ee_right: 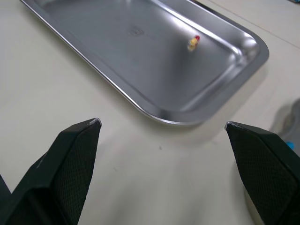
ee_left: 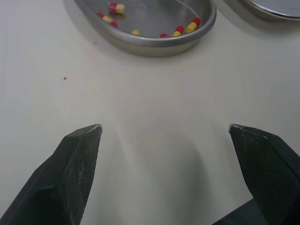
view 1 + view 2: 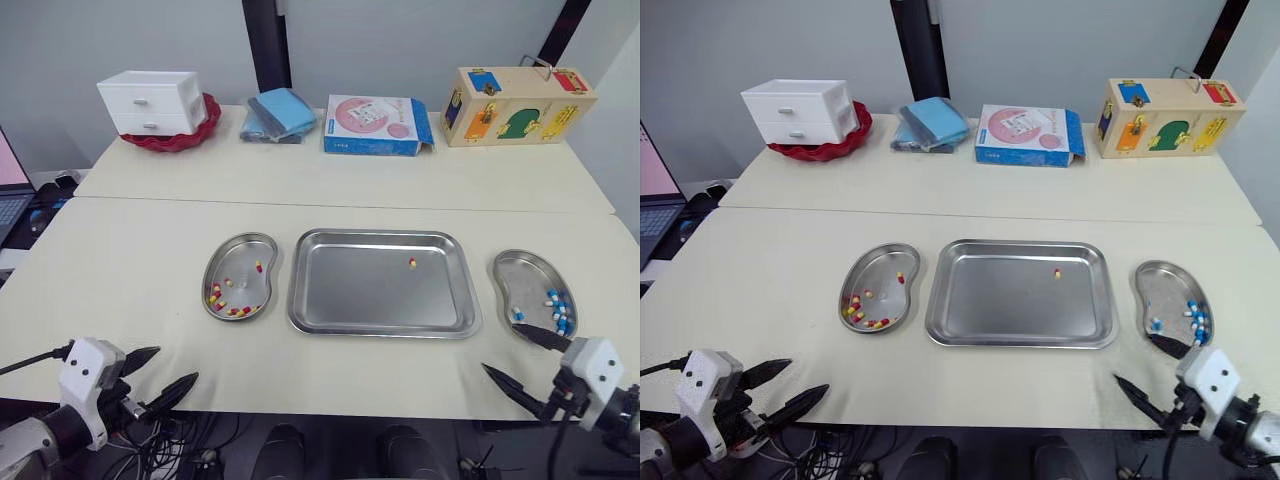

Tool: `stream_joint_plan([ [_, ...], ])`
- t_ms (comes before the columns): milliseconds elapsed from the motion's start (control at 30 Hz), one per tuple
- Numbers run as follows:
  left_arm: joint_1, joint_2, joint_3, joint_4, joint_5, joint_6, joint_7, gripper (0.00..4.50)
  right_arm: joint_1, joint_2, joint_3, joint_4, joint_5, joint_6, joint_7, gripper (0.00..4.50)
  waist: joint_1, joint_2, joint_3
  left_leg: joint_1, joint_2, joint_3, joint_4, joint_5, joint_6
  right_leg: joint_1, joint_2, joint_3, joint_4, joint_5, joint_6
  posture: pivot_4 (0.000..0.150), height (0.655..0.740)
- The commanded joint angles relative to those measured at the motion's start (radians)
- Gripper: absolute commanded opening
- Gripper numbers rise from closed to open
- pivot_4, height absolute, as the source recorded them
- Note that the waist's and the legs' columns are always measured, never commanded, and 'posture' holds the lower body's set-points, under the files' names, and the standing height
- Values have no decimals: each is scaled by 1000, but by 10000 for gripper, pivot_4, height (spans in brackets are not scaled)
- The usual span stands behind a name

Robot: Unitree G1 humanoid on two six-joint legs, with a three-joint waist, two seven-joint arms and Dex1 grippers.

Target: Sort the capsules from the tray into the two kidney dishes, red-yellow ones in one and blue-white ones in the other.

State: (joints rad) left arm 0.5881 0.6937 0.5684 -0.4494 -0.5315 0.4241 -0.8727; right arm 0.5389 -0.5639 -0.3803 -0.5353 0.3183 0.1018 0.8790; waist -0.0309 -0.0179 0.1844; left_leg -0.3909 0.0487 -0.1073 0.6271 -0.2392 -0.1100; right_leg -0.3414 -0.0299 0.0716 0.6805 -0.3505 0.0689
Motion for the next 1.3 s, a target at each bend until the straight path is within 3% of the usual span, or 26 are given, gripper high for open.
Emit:
stream_joint_plan([
  [33, -45, 30, -25, -39, -12, -7, -24, 45000, 2, 13, 33, -74, -17, 8, -58, 44809, 1, 0, 0, 0, 0, 0, 0, 0, 0, 0, 0, 0, 0, 0, 0, 1500, 7400],
  [233, -298, 69, -199, -122, -27, 69, 22, 45000, -8, 33, 93, -99, -33, 13, -116, 44809, 8, -1, 0, 0, 0, -1, 1, 0, 0, 1, 0, -1, 0, 0, 0, 1500, 7400],
  [400, -598, 31, -464, -119, -8, 171, 59, 45000, -17, 45, 133, -103, -38, 11, -153, 44809, 3, 0, 0, 1, 0, -1, 0, 0, 0, 2, 0, -1, 0, 1, 1, 1500, 7400],
  [600, -901, -124, -740, 74, 108, 185, 92, 45000, -2, 75, 166, -101, -58, -17, -194, 44809, 1, 0, -1, 1, 0, -1, 1, 0, 0, 2, 0, -1, 1, 1, 1, 1500, 7400],
  [800, -1142, -334, -889, 374, 238, 97, 108, 45000, 22, 109, 201, -108, -76, -31, -235, 44809, 2, 0, 0, 0, -1, -1, 2, 0, 0, 2, 0, -1, 1, 1, 2, 1500, 7400],
  [933, -1259, -431, -929, 602, 308, -34, 77, 35902, 29, 127, 225, -125, -83, -23, -266, 45000, -1, 1, -1, 0, -1, -1, 2, 0, 0, 2, 1, -1, 1, 1, 2, 1500, 7400],
  [1067, -1360, -509, -949, 825, 377, -175, 46, 22063, 35, 140, 250, -148, -95, -9, -298, 45000, 0, 1, -1, 0, -1, -1, 2, 0, 0, 1, 1, -1, 1, 1, 2, 1500, 7400],
  [1300, -1552, -662, -929, 1287, 479, -418, 42, 22063, 53, 153, 289, -196, -120, 24, -351, 45000, 3, 0, 0, -3, -2, -2, 3, 0, 0, 0, 0, -1, 0, 1, 2, 1500, 7400],
])
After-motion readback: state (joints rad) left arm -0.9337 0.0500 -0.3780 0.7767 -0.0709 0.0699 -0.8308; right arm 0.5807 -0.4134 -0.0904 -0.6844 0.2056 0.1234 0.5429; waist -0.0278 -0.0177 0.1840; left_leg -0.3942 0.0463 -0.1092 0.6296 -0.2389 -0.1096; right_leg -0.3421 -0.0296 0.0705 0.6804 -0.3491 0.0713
